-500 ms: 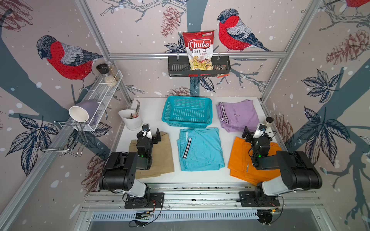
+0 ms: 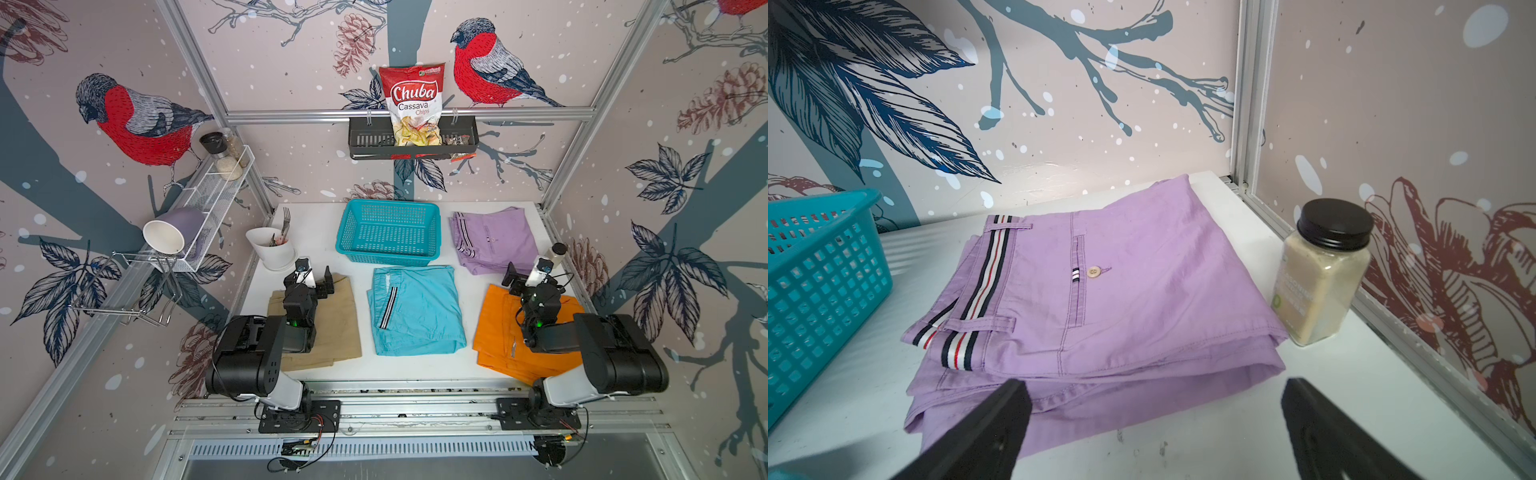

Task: Put the folded long pants in the basket
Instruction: Pick up the long pant at the center of the board.

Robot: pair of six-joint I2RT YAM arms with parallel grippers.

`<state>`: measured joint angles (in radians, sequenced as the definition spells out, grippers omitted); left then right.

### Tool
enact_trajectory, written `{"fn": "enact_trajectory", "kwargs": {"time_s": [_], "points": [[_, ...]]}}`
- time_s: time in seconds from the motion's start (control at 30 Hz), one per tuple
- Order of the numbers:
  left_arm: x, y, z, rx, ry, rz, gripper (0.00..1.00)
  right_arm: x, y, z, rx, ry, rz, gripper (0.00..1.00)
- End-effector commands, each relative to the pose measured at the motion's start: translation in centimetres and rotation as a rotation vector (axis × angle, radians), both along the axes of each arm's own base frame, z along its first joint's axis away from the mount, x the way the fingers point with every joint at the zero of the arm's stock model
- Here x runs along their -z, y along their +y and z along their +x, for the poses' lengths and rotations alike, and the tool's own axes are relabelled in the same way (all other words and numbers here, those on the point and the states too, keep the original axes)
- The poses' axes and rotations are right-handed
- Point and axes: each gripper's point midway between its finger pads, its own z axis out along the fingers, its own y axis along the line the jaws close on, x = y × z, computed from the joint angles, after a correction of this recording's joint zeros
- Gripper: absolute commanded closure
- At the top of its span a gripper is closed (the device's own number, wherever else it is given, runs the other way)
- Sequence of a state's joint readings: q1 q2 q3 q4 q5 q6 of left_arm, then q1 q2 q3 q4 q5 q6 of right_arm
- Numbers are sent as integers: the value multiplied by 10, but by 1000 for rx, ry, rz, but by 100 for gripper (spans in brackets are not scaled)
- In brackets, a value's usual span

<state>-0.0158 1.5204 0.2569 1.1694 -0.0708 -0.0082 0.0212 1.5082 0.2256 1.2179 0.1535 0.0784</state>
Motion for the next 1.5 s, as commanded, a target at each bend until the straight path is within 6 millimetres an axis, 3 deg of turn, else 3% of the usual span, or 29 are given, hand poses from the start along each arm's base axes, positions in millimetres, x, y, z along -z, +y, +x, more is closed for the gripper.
{"fn": "enact_trajectory", "kwargs": {"time_s": [0.0, 0.2, 0.3, 0.37, 0.47, 0.6, 0.77, 0.87, 1.0, 1.03, 1.1, 1.2, 1.27, 1.47], "points": [[-6, -1, 2, 10, -21, -1, 4, -2, -1, 0, 7, -6, -4, 0], [-9, 6, 7, -34, 4, -4, 4, -7, -1, 0, 35, -16, -23, 0], [-15, 35, 20, -249, 135, -48, 4, -15, 1, 4, 53, -2, -46, 0], [-16, 39, 27, -297, 184, -106, 4, -24, 9, 9, 64, 24, -88, 0], [-13, 24, 36, -219, 257, -133, 4, -51, 40, 10, 30, -7, -175, 0], [-23, 20, 36, -202, 285, -151, 4, -77, 101, 10, -253, -51, -91, 0], [-64, 17, 15, -195, 144, -258, 4, -98, 160, 16, -543, 103, 98, 0], [-77, 15, -5, -173, 33, -316, 4, -98, 169, 16, -579, 143, 203, 0], [-78, 19, -11, -225, 29, -453, 4, -71, 189, 18, -614, 317, 395, 0], [-79, 13, -11, -210, 62, -511, 4, -63, 195, 17, -622, 373, 446, 0], [-92, -20, -10, -49, 108, -642, 4, -47, 202, 7, -625, 450, 568, 0], [-101, -73, -32, 152, 205, -829, 4, -24, 203, -15, -578, 545, 737, 0], [-93, -98, -54, 204, 302, -858, 4, -11, 212, -32, -596, 597, 720, 0], [-59, -147, -104, 298, 486, -825, 4, 33, 248, -74, -596, 703, 574, 0]]}}
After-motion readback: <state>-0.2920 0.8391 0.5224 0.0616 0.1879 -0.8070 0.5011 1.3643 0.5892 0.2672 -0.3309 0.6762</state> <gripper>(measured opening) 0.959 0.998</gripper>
